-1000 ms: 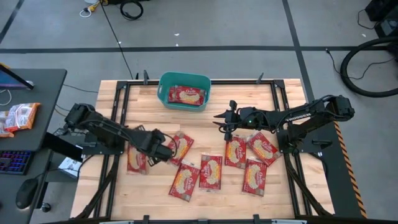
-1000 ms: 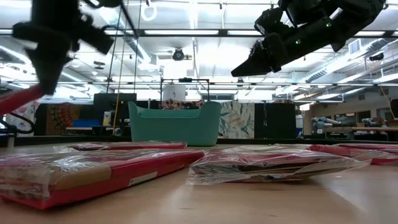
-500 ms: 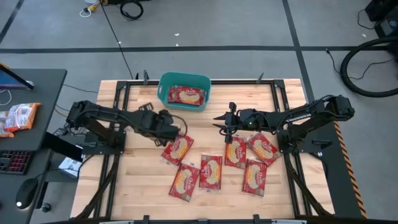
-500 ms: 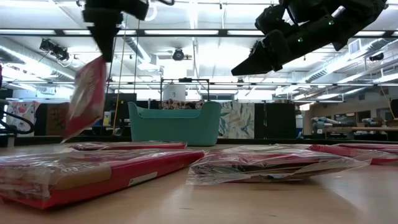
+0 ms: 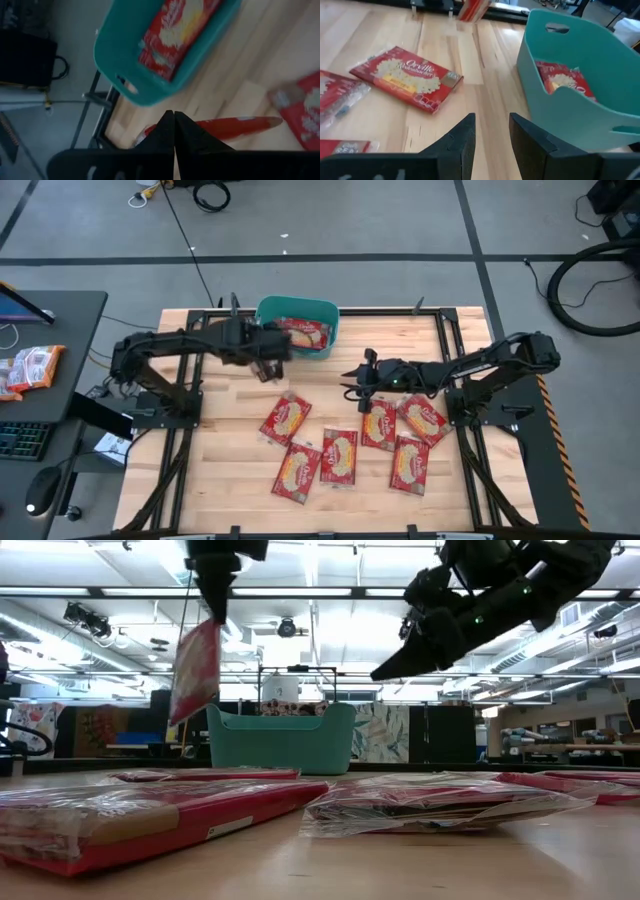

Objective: Sort popcorn bags into baskets
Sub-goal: Put the red popcorn bag into the green bin

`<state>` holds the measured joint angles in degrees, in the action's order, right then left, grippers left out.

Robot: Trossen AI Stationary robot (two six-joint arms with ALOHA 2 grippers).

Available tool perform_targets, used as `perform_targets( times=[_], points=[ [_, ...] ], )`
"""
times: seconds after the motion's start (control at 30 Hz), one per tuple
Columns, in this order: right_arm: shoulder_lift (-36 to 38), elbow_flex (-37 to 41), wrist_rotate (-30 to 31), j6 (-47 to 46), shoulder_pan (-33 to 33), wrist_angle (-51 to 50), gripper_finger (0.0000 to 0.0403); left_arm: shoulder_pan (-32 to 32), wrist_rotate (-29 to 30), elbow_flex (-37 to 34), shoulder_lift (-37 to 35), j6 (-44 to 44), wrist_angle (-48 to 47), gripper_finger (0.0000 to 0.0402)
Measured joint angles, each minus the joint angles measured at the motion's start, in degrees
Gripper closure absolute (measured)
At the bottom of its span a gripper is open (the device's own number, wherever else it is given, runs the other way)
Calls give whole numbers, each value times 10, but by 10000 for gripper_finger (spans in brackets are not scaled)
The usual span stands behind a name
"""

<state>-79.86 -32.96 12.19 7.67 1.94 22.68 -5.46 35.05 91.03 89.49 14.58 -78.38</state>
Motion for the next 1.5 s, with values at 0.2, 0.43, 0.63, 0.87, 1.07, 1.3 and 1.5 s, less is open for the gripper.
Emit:
perform_targets(
  times=[0.2, 0.43, 0.63, 0.87, 1.07, 1.3, 1.5],
  points=[
    [-17, 0, 0, -1, 0, 11, 279, -60, -40, 9, 0, -75, 95, 401],
    [-16, 0, 2, -21, -9, -7, 279, -131, -147, 9, 0, -113, 190, 401],
    [-16, 0, 3, -30, -16, -22, 279, -187, -183, 9, 0, -89, 232, 401],
    [-16, 0, 20, -32, -22, -22, 279, -242, -233, 9, 0, -54, 297, 401],
    [-16, 0, 21, -24, -22, -19, 279, -280, -281, 6, 12, -17, 356, 401],
    [-16, 0, 21, -5, -22, -10, 279, -292, -299, 4, 55, 15, 401, 401],
    [-16, 0, 21, -1, -22, -6, 279, -295, -341, 4, 95, 29, 471, 401]
  ],
)
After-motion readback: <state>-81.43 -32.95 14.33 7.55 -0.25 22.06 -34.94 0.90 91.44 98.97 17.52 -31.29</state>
